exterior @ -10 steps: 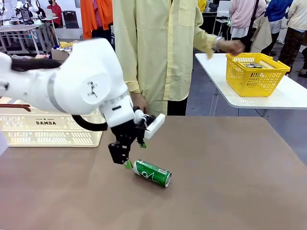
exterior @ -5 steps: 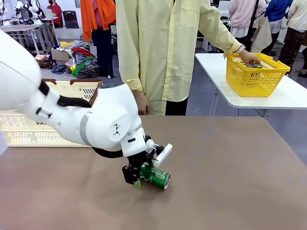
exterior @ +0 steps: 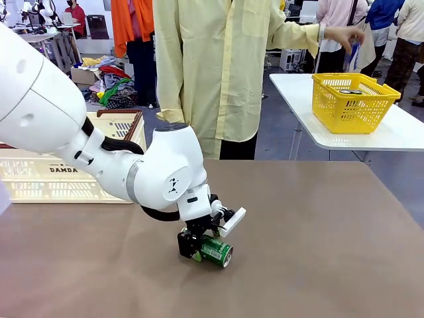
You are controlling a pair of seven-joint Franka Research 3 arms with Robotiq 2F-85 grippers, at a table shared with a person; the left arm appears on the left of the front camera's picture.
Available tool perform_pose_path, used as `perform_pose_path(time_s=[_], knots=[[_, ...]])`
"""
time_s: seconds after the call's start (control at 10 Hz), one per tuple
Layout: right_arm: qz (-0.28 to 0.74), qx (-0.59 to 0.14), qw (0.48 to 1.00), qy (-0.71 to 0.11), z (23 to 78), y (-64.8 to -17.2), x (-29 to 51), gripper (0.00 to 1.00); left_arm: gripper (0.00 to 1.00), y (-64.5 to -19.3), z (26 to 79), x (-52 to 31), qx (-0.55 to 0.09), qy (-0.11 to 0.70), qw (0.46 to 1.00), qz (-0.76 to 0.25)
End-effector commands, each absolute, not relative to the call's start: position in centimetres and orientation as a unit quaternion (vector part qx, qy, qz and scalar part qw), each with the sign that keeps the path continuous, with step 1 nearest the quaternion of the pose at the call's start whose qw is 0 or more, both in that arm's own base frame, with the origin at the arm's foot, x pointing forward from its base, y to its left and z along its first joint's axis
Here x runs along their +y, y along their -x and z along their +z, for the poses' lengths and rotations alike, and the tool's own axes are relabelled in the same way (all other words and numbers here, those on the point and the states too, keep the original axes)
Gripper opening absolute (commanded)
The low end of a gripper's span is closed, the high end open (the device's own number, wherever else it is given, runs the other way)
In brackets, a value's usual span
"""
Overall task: Place the drinks into the Shopping basket.
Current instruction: Pick up one drink and place it into the Shopping basket.
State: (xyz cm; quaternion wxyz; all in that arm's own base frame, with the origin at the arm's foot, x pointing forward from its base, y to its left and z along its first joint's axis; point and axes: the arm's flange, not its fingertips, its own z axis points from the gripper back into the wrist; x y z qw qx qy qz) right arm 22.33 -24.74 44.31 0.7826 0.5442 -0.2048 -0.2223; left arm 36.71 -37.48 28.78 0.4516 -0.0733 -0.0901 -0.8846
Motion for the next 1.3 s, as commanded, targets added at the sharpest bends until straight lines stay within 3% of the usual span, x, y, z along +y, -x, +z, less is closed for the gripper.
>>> perform_pose_path(time_s=[0.0, 0.1, 0.5, 0.7, 0.9, 1.2], knots=[[-0.214, -0.211, 0.782, -0.546, 44.4, -22.1, -24.9, 1.0, 0.4, -36.7, 28.3, -37.5, -0.082, 0.06, 0.459, -0.883], [-0.214, -0.211, 0.782, -0.546, 44.4, -22.1, -24.9, 1.0, 0.0, -36.7, 28.3, -37.6, -0.076, 0.061, 0.457, -0.884], [-0.214, -0.211, 0.782, -0.546, 44.4, -22.1, -24.9, 1.0, 0.0, -37.1, 28.6, -37.3, -0.062, 0.065, 0.472, -0.877], [-0.214, -0.211, 0.782, -0.546, 44.4, -22.1, -24.9, 1.0, 0.0, -37.0, 32.6, -35.0, -0.063, 0.059, 0.515, -0.853], [-0.214, -0.211, 0.782, -0.546, 44.4, -22.1, -24.9, 1.0, 0.0, -33.2, 44.0, -26.8, -0.08, 0.081, 0.532, -0.839], [-0.214, -0.211, 0.782, -0.546, 44.4, -22.1, -24.9, 1.0, 0.0, -25.9, 58.5, -10.0, -0.083, -0.017, 0.662, -0.744]])
